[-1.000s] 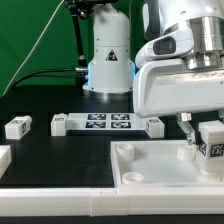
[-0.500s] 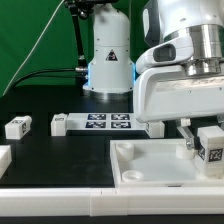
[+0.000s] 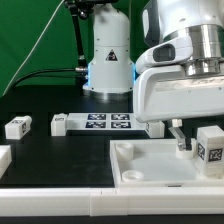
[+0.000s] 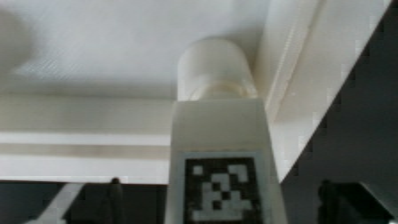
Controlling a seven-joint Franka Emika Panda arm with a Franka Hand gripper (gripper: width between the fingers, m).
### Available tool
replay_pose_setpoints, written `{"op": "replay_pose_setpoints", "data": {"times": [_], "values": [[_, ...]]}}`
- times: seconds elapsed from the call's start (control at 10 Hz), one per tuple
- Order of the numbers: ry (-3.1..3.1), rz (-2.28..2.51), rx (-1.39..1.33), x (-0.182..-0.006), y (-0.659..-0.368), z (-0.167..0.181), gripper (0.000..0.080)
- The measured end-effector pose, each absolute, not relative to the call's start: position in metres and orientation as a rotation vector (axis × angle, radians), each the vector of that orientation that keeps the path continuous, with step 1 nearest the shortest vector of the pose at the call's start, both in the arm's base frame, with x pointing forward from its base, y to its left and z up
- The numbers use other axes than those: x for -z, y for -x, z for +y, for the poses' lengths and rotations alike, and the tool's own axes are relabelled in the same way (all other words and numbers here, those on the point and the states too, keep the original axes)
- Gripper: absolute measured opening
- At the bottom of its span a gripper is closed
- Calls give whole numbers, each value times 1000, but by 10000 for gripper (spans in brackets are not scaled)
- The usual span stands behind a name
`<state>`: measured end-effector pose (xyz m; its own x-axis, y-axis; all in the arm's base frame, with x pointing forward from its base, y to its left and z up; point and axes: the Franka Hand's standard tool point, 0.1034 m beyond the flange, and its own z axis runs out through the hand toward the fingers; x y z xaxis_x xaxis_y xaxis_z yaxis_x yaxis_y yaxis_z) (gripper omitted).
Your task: Assemble one leg
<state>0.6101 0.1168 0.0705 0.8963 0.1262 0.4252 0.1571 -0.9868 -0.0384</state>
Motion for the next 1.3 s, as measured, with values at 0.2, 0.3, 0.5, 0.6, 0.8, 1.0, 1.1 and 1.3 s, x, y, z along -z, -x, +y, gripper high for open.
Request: {"op": "replay_pose_setpoints", "data": {"times": [0.2,0.3,0.5,0.6,0.8,1.0,1.1,1.3], "values": [[2989,-224,663,-70,-610,117,636],[2989,-224,663,-70,-610,117,647],[2989,-223,662,-71,-610,117,649],[2989,-224,653,-80,-611,117,649],[2997,-225,600,-90,-610,116,649],[3009,-230,510,-87,-606,117,649],[3029,-230,315,-84,-600,116,649],[3034,-229,28,-85,-600,115,649]]}}
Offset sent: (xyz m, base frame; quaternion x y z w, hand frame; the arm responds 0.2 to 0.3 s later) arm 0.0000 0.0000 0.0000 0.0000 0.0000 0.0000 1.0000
